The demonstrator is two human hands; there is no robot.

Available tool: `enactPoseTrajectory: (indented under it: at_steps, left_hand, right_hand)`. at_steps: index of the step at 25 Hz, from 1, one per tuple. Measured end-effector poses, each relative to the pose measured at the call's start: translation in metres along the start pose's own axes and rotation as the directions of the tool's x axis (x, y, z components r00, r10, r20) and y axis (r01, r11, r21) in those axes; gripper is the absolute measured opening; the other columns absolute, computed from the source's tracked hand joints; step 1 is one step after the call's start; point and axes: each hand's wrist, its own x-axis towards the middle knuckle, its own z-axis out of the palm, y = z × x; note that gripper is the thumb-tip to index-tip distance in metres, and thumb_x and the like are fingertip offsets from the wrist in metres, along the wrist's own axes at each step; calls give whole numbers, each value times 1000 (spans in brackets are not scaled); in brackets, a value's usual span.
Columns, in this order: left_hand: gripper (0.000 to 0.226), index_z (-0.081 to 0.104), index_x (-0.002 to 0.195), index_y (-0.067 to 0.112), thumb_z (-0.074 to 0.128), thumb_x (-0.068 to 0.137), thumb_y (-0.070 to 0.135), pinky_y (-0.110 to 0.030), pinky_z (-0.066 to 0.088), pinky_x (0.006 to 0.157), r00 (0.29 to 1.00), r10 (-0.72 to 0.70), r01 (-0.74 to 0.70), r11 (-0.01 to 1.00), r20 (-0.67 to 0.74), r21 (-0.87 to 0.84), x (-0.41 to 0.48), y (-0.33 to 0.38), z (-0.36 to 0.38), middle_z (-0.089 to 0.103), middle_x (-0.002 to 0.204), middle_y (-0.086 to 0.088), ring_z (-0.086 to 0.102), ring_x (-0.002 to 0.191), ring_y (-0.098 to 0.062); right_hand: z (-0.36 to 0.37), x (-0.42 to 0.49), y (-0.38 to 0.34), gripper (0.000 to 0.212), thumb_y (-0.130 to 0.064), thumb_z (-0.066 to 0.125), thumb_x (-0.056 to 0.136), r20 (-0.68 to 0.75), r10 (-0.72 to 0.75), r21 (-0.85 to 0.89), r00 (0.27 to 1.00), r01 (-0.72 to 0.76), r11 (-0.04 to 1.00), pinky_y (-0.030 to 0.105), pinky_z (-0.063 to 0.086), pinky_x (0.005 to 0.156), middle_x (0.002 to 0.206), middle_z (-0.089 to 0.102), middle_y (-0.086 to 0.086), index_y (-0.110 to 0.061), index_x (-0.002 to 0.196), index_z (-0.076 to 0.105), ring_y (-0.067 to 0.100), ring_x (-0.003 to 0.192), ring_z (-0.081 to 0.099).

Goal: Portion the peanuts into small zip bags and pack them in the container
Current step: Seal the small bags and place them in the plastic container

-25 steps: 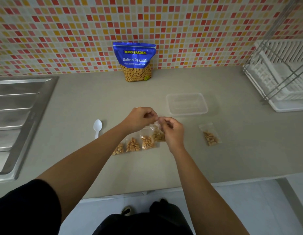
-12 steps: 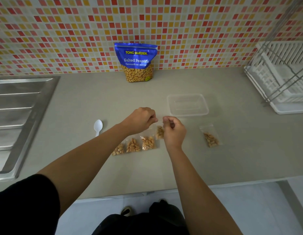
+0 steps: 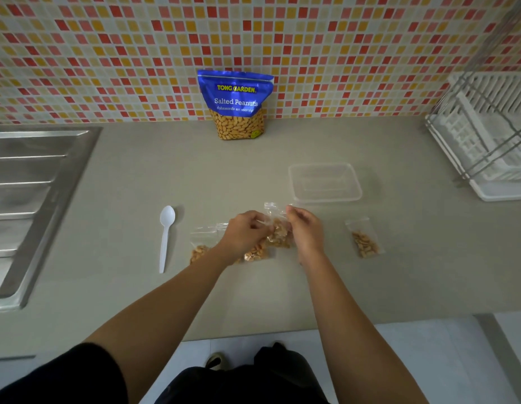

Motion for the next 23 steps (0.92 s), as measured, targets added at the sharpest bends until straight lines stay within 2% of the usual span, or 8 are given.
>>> enactPoseTrajectory:
  at_steps: [3,6,9,14,17,20,21,23]
  left_hand:
    - [30,62,103,7,71,79,21,-30,55,74,990,-79,88,993,-120,74,1,-3,14,70,84,-10,67,76,-23]
    - [31,57,104,7,69,80,23,-31,53,75,977,-97,131,975,-190,181,1,-3,27,70,92,-12,66,87,-27]
    - [33,52,107,4,64,84,25,-36,51,79,978,-47,126,907,-202,401,3,0,34,67,99,-16,63,94,-32]
    - [38,47,108,0,56,90,32,-40,46,84,982,82,41,791,-172,611,3,8,35,65,99,-21,59,97,-39]
    - [30,49,108,1,51,91,26,-39,48,81,980,157,-47,788,-125,614,8,16,48,68,92,-19,61,94,-38]
    - [30,52,112,2,50,91,24,-38,48,84,984,161,-91,820,-76,565,16,25,66,70,93,-19,61,98,-35]
    - [31,52,113,2,50,91,24,-38,49,85,984,166,-109,829,-56,549,18,27,72,71,93,-19,62,98,-35]
    - [32,54,114,3,51,90,24,-38,50,86,984,179,-139,832,-22,538,19,30,82,71,94,-20,62,98,-35]
  right_hand:
    - [-7,9,5,11,-27,64,81,11,3,-228,1000,0,974,34,54,78,72,68,-1,-19,78,71,17,74,65]
    - [-10,11,10,19,-23,64,84,8,-52,-373,999,51,927,24,47,71,76,68,2,-8,92,73,15,71,60]
    - [-8,16,16,22,-25,67,82,22,-76,-481,997,77,873,29,52,78,88,73,9,-8,95,73,20,81,67]
    - [-24,15,3,24,-27,62,84,-77,-176,-539,981,108,835,19,35,68,94,72,7,-8,97,71,20,88,64]
    - [-56,23,-9,28,-28,57,84,-254,-407,-518,878,232,823,24,36,67,86,71,14,-5,91,70,28,81,64]
    - [-101,49,-3,41,-30,47,78,-316,-573,-650,756,267,711,35,40,77,89,64,23,1,98,64,38,83,60]
    - [-116,56,-4,41,-26,50,79,-314,-550,-703,774,200,683,39,40,83,97,61,27,4,106,60,42,90,58]
    - [-134,65,-5,48,-18,59,83,-288,-357,-782,889,-3,624,44,38,93,117,53,31,8,121,48,45,108,51]
